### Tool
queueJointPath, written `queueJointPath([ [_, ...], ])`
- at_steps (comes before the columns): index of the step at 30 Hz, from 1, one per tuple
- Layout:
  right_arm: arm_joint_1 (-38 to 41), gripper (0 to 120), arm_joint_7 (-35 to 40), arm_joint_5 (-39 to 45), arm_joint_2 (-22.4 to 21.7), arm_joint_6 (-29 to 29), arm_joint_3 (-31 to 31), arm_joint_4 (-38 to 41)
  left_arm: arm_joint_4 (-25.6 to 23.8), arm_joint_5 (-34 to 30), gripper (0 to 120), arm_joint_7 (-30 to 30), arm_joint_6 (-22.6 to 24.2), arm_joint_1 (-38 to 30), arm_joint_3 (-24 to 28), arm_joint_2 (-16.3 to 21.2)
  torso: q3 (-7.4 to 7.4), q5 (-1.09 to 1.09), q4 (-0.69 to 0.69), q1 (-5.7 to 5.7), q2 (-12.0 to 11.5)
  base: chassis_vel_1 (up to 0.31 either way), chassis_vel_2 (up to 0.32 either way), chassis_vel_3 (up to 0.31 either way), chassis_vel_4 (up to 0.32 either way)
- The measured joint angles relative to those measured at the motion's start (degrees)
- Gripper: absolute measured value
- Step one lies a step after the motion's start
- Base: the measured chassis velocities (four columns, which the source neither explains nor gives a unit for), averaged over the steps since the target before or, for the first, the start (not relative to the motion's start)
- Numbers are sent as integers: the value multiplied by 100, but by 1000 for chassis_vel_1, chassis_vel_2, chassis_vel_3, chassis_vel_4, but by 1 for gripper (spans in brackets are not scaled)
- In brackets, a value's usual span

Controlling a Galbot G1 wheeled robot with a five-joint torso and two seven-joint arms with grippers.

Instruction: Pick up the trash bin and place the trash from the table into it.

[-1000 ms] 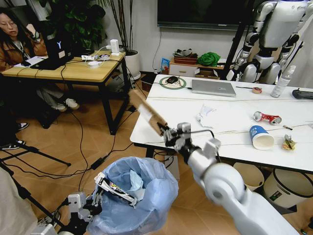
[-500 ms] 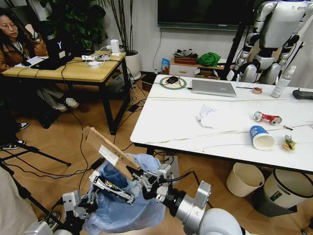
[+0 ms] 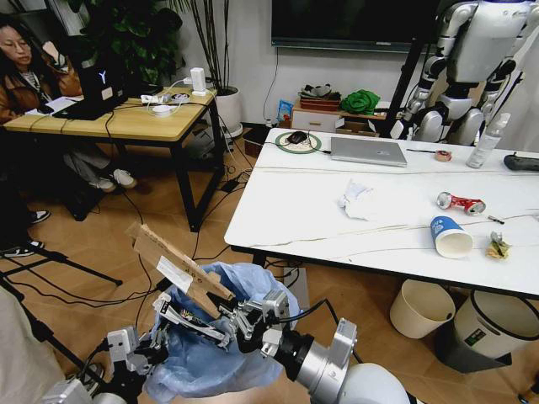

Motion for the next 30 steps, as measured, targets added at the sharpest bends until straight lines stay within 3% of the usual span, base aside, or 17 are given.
queueJointPath([
  [5, -49, 5, -67, -93, 7, 60, -6, -37, -11, -36, 0, -15, 13, -23, -95, 49, 0, 0, 0, 0, 0, 0, 0, 0, 0],
  [14, -121, 2, -73, -143, -24, 77, 79, -22, 17, -189, 0, -58, 53, -116, -223, 115, 0, 0, 0, 0, 0, 0, 0, 0, 0],
  [24, -216, 42, -66, -288, -44, 177, 279, 24, 27, -189, 0, -67, 63, -143, -214, 113, 0, 0, 0, 0, 0, 0, 0, 0, 0],
  [26, -213, 43, -63, -282, -50, 178, 308, 39, 29, -188, 0, -67, 64, -145, -213, 115, 0, 0, 0, 0, 0, 0, 0, 0, 0],
  [30, -342, 64, -2, -242, -229, 180, 521, 236, 85, -163, 0, -69, 66, -172, -181, 134, 0, 1, 0, 0, 0, 0, 0, 0, 0],
])
